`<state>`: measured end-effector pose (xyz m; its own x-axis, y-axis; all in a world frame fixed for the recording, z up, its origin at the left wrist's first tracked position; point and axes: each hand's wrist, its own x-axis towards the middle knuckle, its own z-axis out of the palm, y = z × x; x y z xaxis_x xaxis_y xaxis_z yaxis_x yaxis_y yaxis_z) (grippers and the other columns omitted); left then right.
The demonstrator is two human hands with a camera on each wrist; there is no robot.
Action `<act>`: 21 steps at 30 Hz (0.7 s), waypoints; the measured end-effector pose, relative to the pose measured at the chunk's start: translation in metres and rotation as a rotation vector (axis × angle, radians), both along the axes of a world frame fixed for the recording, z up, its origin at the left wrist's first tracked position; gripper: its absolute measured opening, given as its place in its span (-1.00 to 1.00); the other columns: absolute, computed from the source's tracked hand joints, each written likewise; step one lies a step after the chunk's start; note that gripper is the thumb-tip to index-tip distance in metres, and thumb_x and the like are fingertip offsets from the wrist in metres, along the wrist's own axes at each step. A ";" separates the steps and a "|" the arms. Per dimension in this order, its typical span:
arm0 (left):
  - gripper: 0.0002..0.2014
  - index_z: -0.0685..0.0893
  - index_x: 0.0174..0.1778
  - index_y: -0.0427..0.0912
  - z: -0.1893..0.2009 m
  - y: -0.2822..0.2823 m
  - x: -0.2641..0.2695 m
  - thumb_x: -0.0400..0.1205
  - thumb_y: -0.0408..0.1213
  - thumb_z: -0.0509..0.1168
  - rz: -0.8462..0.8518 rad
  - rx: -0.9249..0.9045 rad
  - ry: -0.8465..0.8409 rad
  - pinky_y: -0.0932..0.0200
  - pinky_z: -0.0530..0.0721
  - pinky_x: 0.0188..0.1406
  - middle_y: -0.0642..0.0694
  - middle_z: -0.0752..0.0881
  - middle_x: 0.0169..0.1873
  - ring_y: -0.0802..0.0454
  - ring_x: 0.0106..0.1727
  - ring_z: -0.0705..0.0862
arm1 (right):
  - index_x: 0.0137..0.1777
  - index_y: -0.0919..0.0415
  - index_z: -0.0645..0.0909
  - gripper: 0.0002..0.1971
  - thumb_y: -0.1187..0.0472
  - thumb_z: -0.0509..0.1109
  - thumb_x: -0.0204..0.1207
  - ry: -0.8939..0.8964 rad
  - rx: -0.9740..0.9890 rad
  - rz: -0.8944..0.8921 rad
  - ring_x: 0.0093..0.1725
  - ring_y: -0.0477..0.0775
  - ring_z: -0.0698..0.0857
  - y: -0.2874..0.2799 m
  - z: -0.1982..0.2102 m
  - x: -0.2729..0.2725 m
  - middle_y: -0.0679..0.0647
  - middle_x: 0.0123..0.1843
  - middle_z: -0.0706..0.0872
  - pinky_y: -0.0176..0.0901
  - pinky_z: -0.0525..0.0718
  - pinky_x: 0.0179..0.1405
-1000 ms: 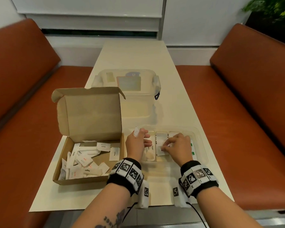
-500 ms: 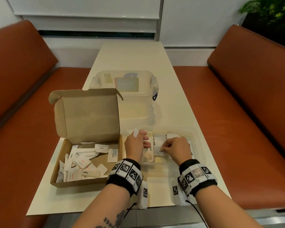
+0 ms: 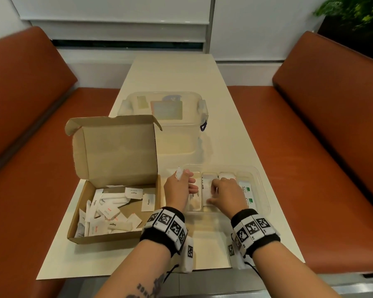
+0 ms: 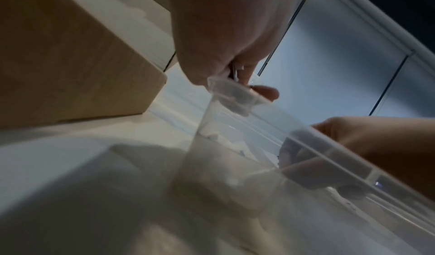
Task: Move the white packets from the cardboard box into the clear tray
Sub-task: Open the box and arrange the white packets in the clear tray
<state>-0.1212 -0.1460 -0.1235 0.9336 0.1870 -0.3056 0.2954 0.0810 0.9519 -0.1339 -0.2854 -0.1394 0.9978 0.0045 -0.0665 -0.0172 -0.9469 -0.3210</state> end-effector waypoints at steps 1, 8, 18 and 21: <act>-0.76 0.69 -0.18 -0.26 0.000 0.000 0.000 0.69 -0.26 0.18 -0.001 0.013 0.000 0.27 0.59 -0.50 -0.12 0.69 -0.37 0.09 -0.57 0.63 | -0.21 0.09 0.53 -0.78 0.05 0.53 0.34 0.005 -0.028 0.013 -0.01 0.09 0.53 0.001 0.001 0.001 0.04 -0.12 0.63 -0.11 0.50 -0.11; -0.76 0.69 -0.18 -0.23 -0.001 0.000 -0.002 0.69 -0.24 0.17 -0.016 0.054 -0.003 0.24 0.59 -0.45 -0.11 0.71 -0.36 0.07 -0.53 0.64 | -0.15 0.09 0.66 -0.84 0.02 0.47 0.41 0.010 -0.110 0.042 0.06 0.11 0.55 0.003 -0.001 0.005 0.04 -0.03 0.64 -0.12 0.49 -0.08; -0.82 0.73 -0.04 -0.30 0.005 0.002 -0.001 0.63 -0.26 0.31 -0.072 -0.057 0.024 0.33 0.69 -0.48 -0.18 0.78 -0.22 0.10 -0.51 0.73 | -0.11 0.11 0.68 -0.86 0.04 0.44 0.48 -0.140 0.242 -0.028 -0.12 0.00 0.58 0.004 0.010 -0.001 -0.02 -0.22 0.65 -0.15 0.50 -0.15; -0.84 0.72 -0.01 -0.34 0.011 0.003 -0.002 0.58 -0.32 0.41 -0.187 -0.148 0.061 0.24 0.78 -0.34 -0.27 0.80 -0.14 -0.02 -0.38 0.79 | -0.14 0.01 0.70 -0.93 0.11 0.40 0.53 -0.226 0.604 -0.097 -0.23 -0.12 0.60 0.008 0.028 -0.002 -0.11 -0.25 0.71 -0.31 0.49 -0.25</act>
<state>-0.1236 -0.1428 -0.1127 0.9268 -0.0387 -0.3736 0.3749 0.1564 0.9138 -0.1360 -0.2779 -0.1118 0.9846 -0.1156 0.1311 0.0367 -0.5965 -0.8018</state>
